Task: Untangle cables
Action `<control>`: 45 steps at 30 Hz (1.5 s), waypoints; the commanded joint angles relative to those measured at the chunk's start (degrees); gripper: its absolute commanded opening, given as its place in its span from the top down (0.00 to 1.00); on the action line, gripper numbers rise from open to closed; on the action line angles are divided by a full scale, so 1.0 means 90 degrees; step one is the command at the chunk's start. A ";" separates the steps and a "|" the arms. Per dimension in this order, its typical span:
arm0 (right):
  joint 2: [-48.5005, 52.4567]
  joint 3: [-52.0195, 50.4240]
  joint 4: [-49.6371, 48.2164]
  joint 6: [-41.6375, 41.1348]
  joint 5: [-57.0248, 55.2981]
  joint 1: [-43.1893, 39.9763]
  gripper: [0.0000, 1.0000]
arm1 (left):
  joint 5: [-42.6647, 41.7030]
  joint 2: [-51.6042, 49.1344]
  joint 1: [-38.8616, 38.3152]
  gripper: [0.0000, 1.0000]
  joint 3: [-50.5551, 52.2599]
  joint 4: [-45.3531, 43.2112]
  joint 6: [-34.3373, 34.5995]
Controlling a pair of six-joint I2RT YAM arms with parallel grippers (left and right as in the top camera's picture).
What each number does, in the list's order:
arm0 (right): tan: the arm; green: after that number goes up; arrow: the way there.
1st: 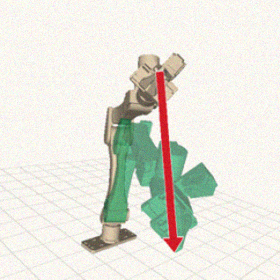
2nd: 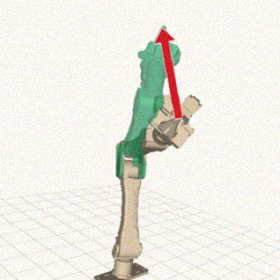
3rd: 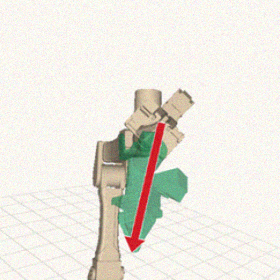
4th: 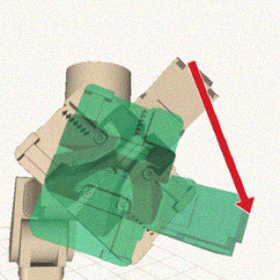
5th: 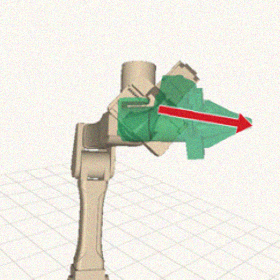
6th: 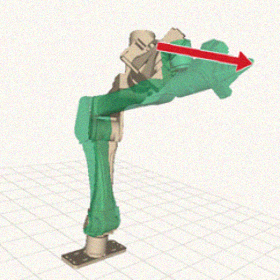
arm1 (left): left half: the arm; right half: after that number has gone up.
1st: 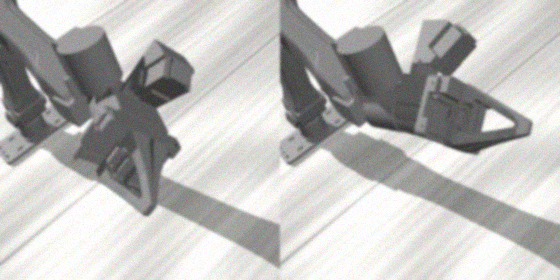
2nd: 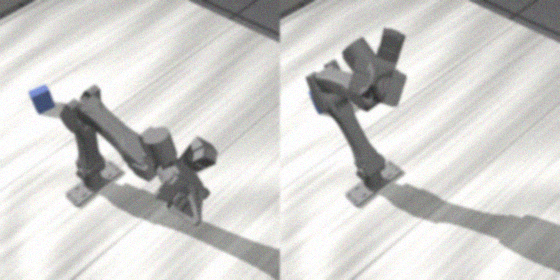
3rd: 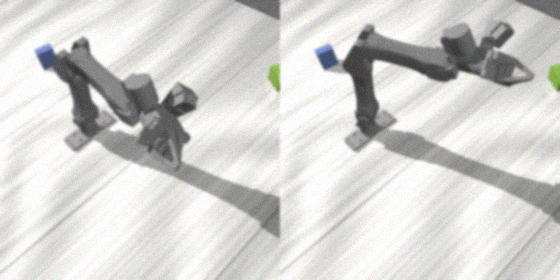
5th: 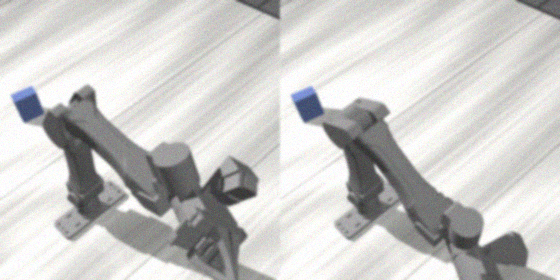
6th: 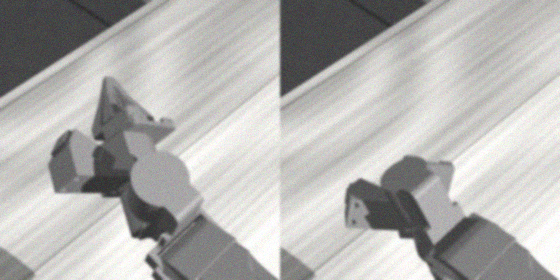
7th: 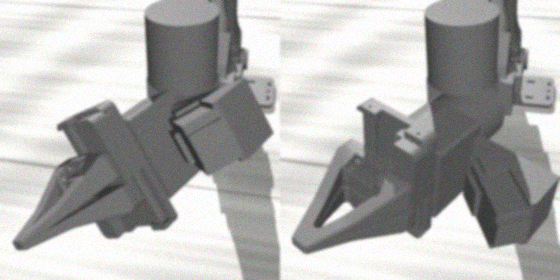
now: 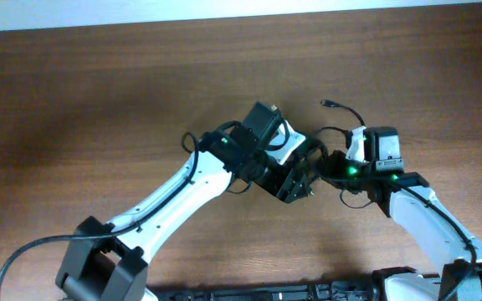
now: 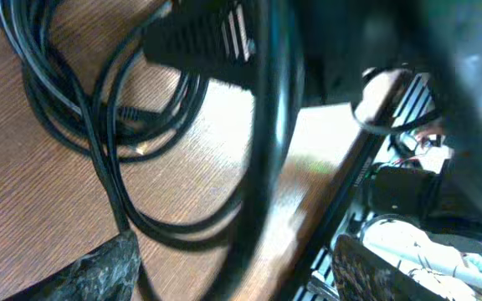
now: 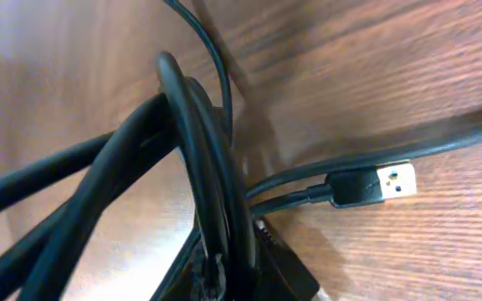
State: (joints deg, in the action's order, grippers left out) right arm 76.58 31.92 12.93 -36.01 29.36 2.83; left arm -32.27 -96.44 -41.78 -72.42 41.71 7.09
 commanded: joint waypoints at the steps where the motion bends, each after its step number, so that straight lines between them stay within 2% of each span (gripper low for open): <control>1: 0.0010 0.0034 -0.0228 -0.0571 0.0119 -0.0219 0.96 | 0.0532 -0.0272 -0.0049 0.24 0.0126 -0.0202 -0.0061; 4: 0.0010 0.0034 -0.0612 -0.1161 0.0216 -0.0233 0.96 | 0.0542 -0.0500 -0.0068 0.23 0.0126 -0.0491 -0.0061; 8: 0.0010 0.0032 -0.0697 -0.1226 0.0257 -0.0233 0.96 | 0.0571 -0.0607 -0.0070 0.22 0.0126 -0.0884 -0.0058; 14: 0.0010 0.0032 -0.0707 -0.1226 0.0427 -0.0233 0.96 | 0.0568 -0.0991 -0.0070 0.44 0.0126 -0.1163 -0.0056; 17: 0.0010 0.0032 -0.0704 -0.1226 0.0425 -0.0233 0.96 | 0.0571 -0.1083 -0.0068 0.62 0.0126 -0.1195 -0.0058; 18: 0.0010 0.0032 -0.0702 -0.1224 0.0425 -0.0233 0.96 | 0.0576 -0.1083 -0.0068 0.71 0.0126 -0.1214 -0.0058; 19: 0.0010 0.0032 -0.0692 -0.1217 0.0425 -0.0233 0.96 | 0.0597 -0.1083 -0.0049 0.88 0.0126 -0.1209 -0.0061; 20: 0.0010 0.0032 -0.0636 -0.1071 0.0423 -0.0236 0.96 | 0.0617 -0.1078 0.0029 1.00 0.0126 -0.1171 -0.0058; 22: 0.0010 0.0032 -0.0335 -0.0831 0.0100 -0.0240 0.96 | 0.0617 -0.1073 0.0223 1.00 0.0126 -0.0959 -0.0058; 26: 0.0010 0.0032 0.0794 -0.0121 -0.1943 -0.0240 0.96 | 0.0622 -0.1010 0.1020 1.00 0.0126 -0.0197 -0.0471; 29: 0.0010 0.0032 0.1338 -0.0066 -0.2990 -0.0240 0.96 | 0.0741 -0.0816 0.1882 1.00 0.0124 0.0294 -0.0775; 32: 0.0010 0.0032 0.1409 -0.0070 -0.3281 -0.0240 0.96 | 0.0673 -0.0342 0.2868 1.00 0.0124 0.0478 -0.0821; 33: 0.0010 0.0032 0.1401 -0.0070 -0.3296 -0.0240 0.96 | 0.0294 0.0000 0.3405 1.00 0.0124 0.0498 -0.0823; 39: 0.0010 0.0032 0.1409 -0.0070 -0.3293 -0.0240 0.96 | -0.0347 0.0750 0.4617 1.00 0.0124 0.0367 -0.0818; 40: 0.0010 0.0032 0.1413 -0.0070 -0.3291 -0.0240 0.96 | -0.0347 0.0787 0.4770 0.93 0.0124 0.0291 -0.0789; 42: 0.0010 0.0032 0.1430 -0.0070 -0.3293 -0.0240 0.96 | -0.0321 0.0789 0.4954 0.69 0.0124 0.0214 -0.0576; 45: 0.0010 0.0032 0.1430 -0.0070 -0.3291 -0.0240 0.96 | -0.0282 0.0789 0.4962 0.48 0.0126 0.0333 -0.0573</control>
State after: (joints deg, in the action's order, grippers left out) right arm 76.36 32.77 25.63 -37.21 2.74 1.10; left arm -35.27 -90.50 3.07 -70.28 43.92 1.48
